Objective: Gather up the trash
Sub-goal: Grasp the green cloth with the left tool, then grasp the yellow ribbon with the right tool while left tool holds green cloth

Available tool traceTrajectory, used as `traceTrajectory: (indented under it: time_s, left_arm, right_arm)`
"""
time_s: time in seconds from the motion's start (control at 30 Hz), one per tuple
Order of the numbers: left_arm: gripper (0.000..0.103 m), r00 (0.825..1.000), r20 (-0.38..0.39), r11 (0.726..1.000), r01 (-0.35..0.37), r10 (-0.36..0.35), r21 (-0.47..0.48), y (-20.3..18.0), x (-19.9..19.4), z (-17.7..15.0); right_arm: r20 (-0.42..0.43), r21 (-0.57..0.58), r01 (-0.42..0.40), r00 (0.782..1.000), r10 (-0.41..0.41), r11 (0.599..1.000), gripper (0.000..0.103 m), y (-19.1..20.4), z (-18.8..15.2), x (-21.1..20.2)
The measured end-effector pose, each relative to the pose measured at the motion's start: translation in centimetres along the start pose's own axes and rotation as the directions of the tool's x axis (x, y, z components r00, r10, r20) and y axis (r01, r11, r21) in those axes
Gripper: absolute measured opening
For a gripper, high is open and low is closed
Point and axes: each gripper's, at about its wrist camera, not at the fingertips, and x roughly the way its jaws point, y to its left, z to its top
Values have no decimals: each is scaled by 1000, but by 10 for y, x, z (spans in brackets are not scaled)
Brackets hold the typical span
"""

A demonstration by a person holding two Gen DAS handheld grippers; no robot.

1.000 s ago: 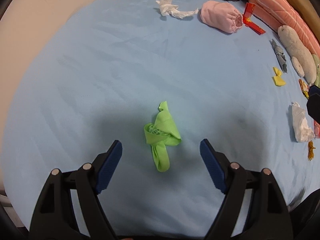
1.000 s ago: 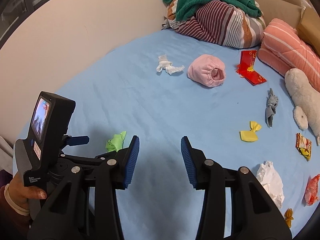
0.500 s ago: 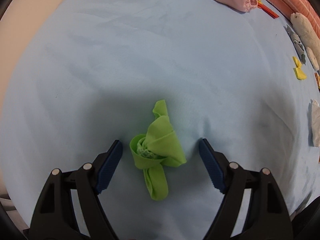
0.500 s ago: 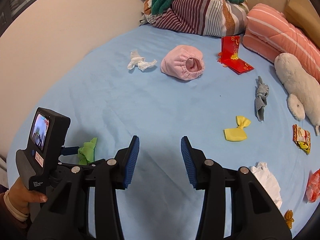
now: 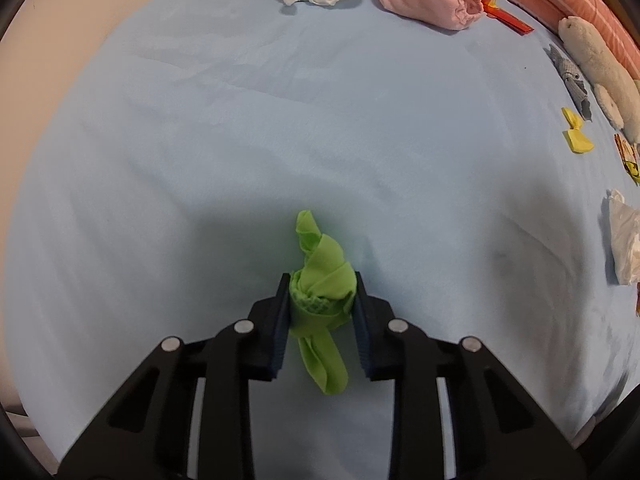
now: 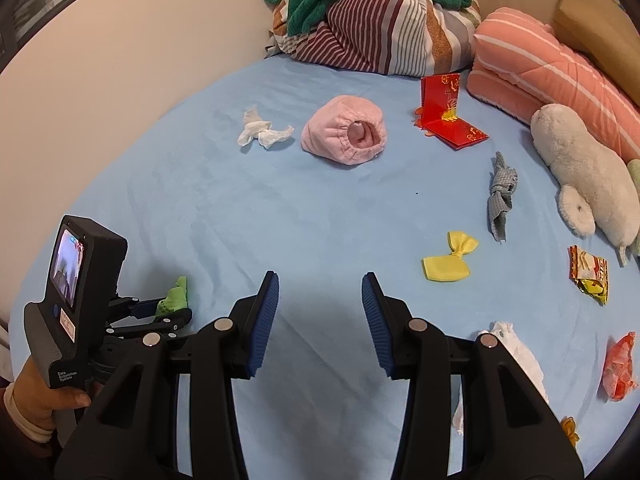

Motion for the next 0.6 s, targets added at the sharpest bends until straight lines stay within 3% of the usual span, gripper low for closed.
traceTrajectory:
  time_s: [0.33, 0.6]
  left_arm:
    - [28, 996, 64, 997, 52, -56, 61, -32, -28, 9]
    - [28, 991, 104, 991, 70, -82, 115, -80, -24, 35]
  right_arm:
    - [25, 57, 40, 999, -41, 998, 42, -28, 2, -2]
    - [21, 126, 97, 995, -100, 987, 42, -63, 5, 21]
